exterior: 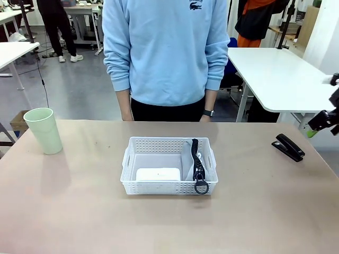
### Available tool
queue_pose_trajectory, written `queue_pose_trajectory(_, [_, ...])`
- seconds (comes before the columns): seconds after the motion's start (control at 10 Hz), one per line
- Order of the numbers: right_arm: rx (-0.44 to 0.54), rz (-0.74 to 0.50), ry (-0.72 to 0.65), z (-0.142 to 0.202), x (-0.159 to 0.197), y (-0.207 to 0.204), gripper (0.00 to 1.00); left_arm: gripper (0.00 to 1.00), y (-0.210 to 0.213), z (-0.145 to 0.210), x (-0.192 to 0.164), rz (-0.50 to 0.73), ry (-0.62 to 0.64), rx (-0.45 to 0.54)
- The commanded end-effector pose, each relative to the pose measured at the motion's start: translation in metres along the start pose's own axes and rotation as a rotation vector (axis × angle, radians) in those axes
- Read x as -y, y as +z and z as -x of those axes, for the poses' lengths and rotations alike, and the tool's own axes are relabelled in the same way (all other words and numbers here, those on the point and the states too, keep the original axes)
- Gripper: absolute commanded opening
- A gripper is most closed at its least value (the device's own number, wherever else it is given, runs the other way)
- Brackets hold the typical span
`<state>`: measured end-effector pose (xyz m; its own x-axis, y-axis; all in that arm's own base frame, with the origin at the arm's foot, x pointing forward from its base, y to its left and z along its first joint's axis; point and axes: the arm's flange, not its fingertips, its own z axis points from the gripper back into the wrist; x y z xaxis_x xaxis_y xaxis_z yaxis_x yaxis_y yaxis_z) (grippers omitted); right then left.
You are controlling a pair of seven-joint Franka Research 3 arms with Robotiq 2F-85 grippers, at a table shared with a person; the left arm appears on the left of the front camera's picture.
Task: Efficiently arrange items inside the basket to fit them all.
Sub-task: Pick up the Stapler and place it inside the Organizing basket.
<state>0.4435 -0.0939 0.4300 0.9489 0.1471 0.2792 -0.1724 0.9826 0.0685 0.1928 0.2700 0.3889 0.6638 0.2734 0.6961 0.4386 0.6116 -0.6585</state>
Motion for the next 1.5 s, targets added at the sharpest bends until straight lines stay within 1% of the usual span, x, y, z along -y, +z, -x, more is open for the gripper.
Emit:
queue_pose_trajectory(0.0, [0.006, -0.061, 0.077, -0.025, 0.008, -0.013, 1.0, 1.0, -0.003, 0.0, 0.002, 0.013, -0.014, 0.024])
queue_pose_trajectory(0.3, [-0.034, -0.041, 0.149, -0.045, 0.002, -0.047, 1.0, 1.0, -0.003, 0.0, 0.002, 0.013, -0.014, 0.024])
queue_pose_trajectory(0.6, [-0.074, -0.04, 0.065, -0.057, 0.002, -0.065, 1.0, 1.0, -0.003, 0.0, 0.002, 0.013, -0.014, 0.024])
queue_pose_trajectory(0.7, [-0.085, -0.029, 0.017, -0.059, 0.003, -0.07, 1.0, 1.0, -0.003, 0.0, 0.002, 0.013, -0.014, 0.024])
queue_pose_trajectory(0.8, [-0.089, 0.001, -0.073, -0.061, 0.003, -0.076, 1.0, 1.0, -0.003, 0.0, 0.002, 0.013, -0.014, 0.024])
queue_pose_trajectory(1.1, [-0.099, 0.009, -0.114, -0.062, 0.007, -0.084, 1.0, 1.0, -0.003, 0.0, 0.002, 0.013, -0.014, 0.024])
queue_pose_trajectory(1.3, [-0.107, 0.008, -0.095, -0.063, 0.008, -0.089, 1.0, 1.0, -0.003, 0.0, 0.002, 0.013, -0.014, 0.024])
queue_pose_trajectory(1.4, [-0.106, 0.004, -0.016, -0.063, 0.007, -0.094, 1.0, 1.0, -0.003, 0.0, 0.002, 0.013, -0.014, 0.024])
